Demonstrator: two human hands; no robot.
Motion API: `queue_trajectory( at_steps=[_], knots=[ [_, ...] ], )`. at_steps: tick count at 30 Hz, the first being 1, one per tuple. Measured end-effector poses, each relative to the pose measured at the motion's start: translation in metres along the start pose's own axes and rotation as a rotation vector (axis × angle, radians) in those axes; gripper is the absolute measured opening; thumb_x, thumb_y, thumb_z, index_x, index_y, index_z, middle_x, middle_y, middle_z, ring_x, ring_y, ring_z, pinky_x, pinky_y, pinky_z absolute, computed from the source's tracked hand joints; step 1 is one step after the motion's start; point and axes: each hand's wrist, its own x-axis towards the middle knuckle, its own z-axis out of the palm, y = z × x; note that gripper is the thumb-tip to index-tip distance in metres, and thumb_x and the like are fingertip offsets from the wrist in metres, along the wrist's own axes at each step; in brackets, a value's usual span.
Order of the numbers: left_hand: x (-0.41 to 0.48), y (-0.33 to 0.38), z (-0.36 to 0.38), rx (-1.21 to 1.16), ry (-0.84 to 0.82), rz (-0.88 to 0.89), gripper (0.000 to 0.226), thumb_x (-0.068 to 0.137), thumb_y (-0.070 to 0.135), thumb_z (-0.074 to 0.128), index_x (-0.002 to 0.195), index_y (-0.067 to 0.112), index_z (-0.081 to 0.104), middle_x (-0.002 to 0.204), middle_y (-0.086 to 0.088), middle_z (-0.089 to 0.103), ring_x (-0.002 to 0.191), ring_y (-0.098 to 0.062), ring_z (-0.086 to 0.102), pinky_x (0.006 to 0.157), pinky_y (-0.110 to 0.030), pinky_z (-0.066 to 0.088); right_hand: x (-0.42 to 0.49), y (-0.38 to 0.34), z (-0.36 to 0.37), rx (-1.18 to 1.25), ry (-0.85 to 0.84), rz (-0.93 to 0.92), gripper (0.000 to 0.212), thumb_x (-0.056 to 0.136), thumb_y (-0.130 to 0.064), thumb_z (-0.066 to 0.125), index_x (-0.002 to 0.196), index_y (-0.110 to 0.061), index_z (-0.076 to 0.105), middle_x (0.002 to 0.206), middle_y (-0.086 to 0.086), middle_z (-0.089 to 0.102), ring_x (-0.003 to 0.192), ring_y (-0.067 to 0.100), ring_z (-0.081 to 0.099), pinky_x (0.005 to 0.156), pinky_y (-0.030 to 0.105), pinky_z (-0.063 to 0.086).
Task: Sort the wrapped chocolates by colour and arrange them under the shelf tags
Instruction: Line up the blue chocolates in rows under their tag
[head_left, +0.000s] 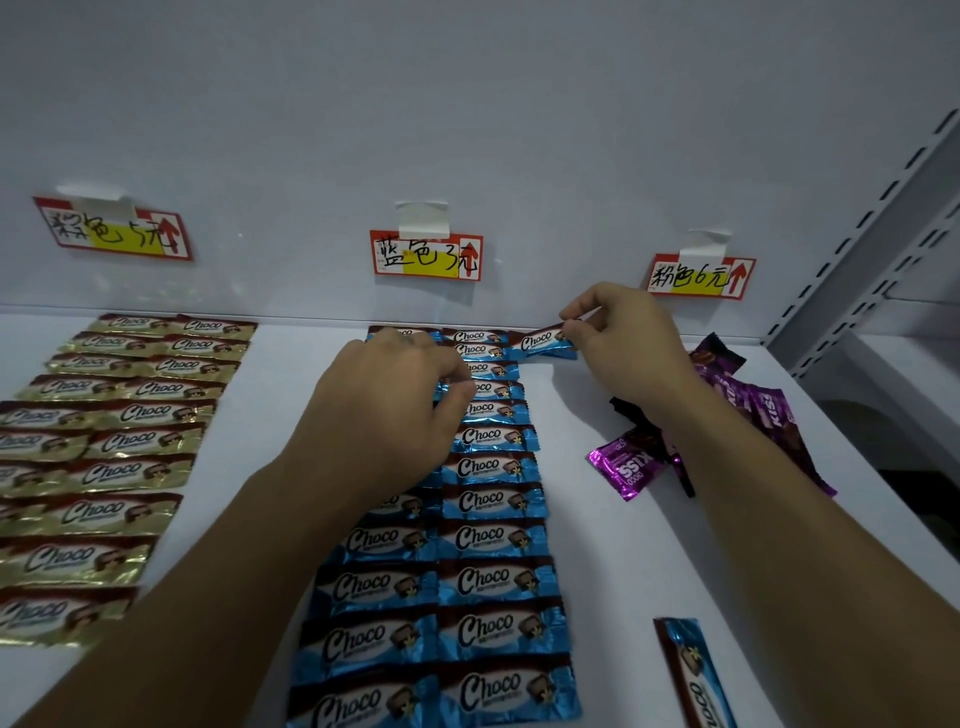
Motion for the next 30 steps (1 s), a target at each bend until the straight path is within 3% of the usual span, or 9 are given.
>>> queue_trajectory(
  at_steps=[4, 8, 11, 15, 19, 23, 27, 30],
  knots=[
    [0.001, 0.000, 0.001, 0.041, -0.040, 0.030, 0.033, 0.098, 0.046, 0.040, 0.123, 0.036, 0.059, 0.132, 0.010, 0.056, 0.122, -0.013, 0.044, 0.099, -0.033, 0.035, 0.001, -0.002, 0.007, -0.216, -0.008, -0.052, 0.005, 0.094, -0.025, 0.057, 0.092, -0.028, 0.059, 0.099, 0.001, 0.070, 0.090, 0.020, 0.061, 0.077, 0.041, 0.053],
    [0.000, 0.000, 0.003, 0.017, -0.036, 0.045, 0.034, 0.097, 0.047, 0.040, 0.123, 0.035, 0.059, 0.131, 0.009, 0.056, 0.121, -0.013, 0.045, 0.098, -0.033, 0.034, -0.002, -0.007, 0.007, -0.595, 0.016, -0.169, 0.023, 0.096, -0.028, 0.053, 0.117, -0.024, 0.060, 0.111, 0.005, 0.062, 0.098, 0.025, 0.056, 0.072, 0.034, 0.041],
    [-0.001, 0.000, 0.004, -0.001, -0.017, 0.054, 0.034, 0.097, 0.047, 0.041, 0.122, 0.035, 0.059, 0.128, 0.010, 0.058, 0.118, -0.012, 0.047, 0.097, -0.032, 0.034, -0.007, -0.010, 0.001, -0.676, 0.003, -0.246, 0.028, 0.094, -0.021, 0.054, 0.122, -0.024, 0.060, 0.116, 0.004, 0.058, 0.104, 0.024, 0.051, 0.075, 0.036, 0.041],
    [0.000, -0.002, 0.005, -0.005, 0.014, 0.084, 0.032, 0.096, 0.045, 0.043, 0.120, 0.033, 0.062, 0.124, 0.007, 0.061, 0.115, -0.014, 0.049, 0.095, -0.033, 0.035, -0.015, -0.014, 0.000, -0.712, -0.126, -0.378, 0.040, 0.094, -0.016, 0.048, 0.132, -0.026, 0.053, 0.126, 0.000, 0.058, 0.111, 0.022, 0.047, 0.089, 0.037, 0.037],
    [-0.001, -0.002, 0.007, 0.009, -0.010, 0.105, 0.033, 0.096, 0.044, 0.044, 0.119, 0.031, 0.063, 0.126, 0.007, 0.061, 0.116, -0.015, 0.049, 0.094, -0.033, 0.035, -0.021, -0.015, 0.006, -0.761, -0.268, -0.399, 0.041, 0.095, -0.019, 0.046, 0.134, -0.028, 0.052, 0.126, -0.001, 0.059, 0.113, 0.021, 0.048, 0.094, 0.038, 0.033],
    [-0.003, 0.003, 0.006, 0.003, -0.025, 0.143, 0.033, 0.096, 0.045, 0.043, 0.119, 0.031, 0.064, 0.123, 0.007, 0.062, 0.114, -0.016, 0.051, 0.095, -0.034, 0.035, -0.025, -0.010, 0.002, -0.758, -0.277, -0.386, 0.044, 0.094, -0.015, 0.047, 0.134, -0.031, 0.052, 0.128, 0.000, 0.059, 0.113, 0.022, 0.048, 0.095, 0.038, 0.034],
    [-0.009, 0.010, -0.003, -0.058, -0.061, 0.205, 0.037, 0.094, 0.048, 0.040, 0.117, 0.033, 0.064, 0.120, 0.009, 0.064, 0.112, -0.014, 0.051, 0.098, -0.036, 0.037, -0.043, -0.030, -0.037, -0.645, -0.232, -0.394, 0.044, 0.098, -0.030, 0.047, 0.142, -0.031, 0.043, 0.148, -0.005, 0.042, 0.129, 0.020, 0.042, 0.105, 0.040, 0.033],
    [-0.022, 0.029, -0.013, -0.042, -0.059, 0.371, 0.037, 0.089, 0.045, 0.042, 0.112, 0.030, 0.067, 0.110, 0.008, 0.067, 0.105, -0.017, 0.057, 0.092, -0.038, 0.044, -0.080, -0.043, -0.082, -0.457, -0.295, -0.367, 0.049, 0.084, -0.053, 0.052, 0.132, -0.041, 0.050, 0.118, -0.020, 0.056, 0.098, -0.001, 0.054, 0.081, 0.024, 0.044]
  ],
)
